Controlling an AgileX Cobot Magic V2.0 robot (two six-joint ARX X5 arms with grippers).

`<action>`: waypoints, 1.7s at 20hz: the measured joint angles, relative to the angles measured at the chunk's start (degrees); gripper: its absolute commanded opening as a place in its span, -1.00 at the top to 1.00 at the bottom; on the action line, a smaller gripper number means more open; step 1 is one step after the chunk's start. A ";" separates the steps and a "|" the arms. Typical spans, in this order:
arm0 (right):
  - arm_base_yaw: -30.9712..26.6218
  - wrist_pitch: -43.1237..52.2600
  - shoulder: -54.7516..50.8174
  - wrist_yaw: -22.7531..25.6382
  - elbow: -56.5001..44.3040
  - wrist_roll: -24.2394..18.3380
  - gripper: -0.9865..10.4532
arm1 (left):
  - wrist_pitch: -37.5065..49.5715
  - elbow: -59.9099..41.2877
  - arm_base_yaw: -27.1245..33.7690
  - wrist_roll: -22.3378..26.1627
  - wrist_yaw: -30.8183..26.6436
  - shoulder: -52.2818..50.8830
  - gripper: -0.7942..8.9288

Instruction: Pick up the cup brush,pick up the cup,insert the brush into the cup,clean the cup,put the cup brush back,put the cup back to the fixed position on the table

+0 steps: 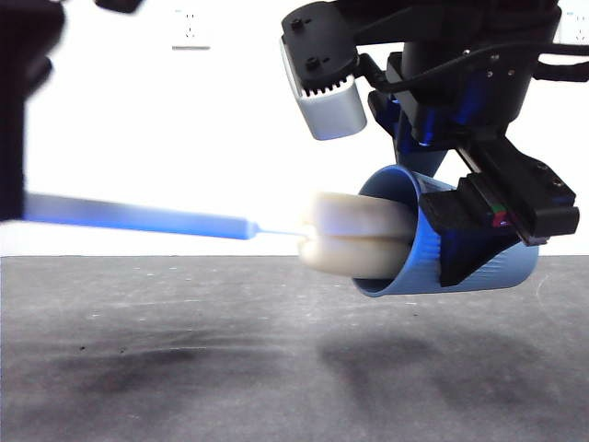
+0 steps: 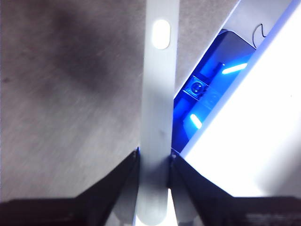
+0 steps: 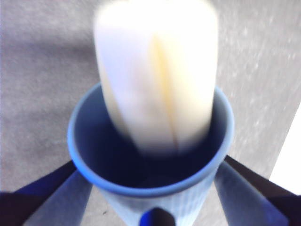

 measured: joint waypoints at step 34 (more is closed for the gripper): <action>-15.47 12.17 -30.77 -15.65 0.07 50.49 0.86 | 30.67 -0.11 16.44 -28.50 -11.52 18.18 0.85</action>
